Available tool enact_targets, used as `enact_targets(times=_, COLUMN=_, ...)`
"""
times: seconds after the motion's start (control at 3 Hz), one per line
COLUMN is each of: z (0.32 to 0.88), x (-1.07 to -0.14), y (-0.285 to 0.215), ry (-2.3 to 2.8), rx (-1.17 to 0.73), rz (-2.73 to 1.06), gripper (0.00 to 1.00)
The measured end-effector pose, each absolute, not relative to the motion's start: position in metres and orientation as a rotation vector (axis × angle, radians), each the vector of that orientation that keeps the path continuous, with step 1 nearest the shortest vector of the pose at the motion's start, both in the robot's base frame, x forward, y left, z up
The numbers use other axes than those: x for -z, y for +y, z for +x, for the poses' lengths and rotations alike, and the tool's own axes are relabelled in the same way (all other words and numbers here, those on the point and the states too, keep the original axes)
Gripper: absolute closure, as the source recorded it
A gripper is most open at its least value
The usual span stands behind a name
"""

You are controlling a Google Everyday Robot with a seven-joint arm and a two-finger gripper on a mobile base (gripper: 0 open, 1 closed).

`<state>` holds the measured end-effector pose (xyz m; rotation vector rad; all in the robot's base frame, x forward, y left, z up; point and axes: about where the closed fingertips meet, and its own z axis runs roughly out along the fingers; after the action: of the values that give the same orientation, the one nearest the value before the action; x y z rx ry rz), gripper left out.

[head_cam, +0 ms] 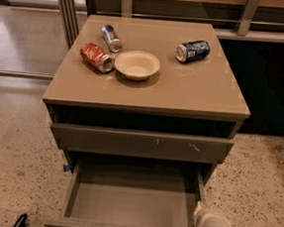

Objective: Open middle drawer

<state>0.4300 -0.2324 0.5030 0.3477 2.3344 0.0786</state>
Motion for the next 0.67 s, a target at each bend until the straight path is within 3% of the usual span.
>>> enact_targets(times=0.33, z=0.43, x=-0.503, y=-0.2324, ry=2.334, rx=-0.079, rz=0.348, gripper=0.12)
enact_targets(times=0.67, z=0.43, x=-0.503, y=-0.2324, ry=2.334, rx=-0.079, rz=0.348, gripper=0.0)
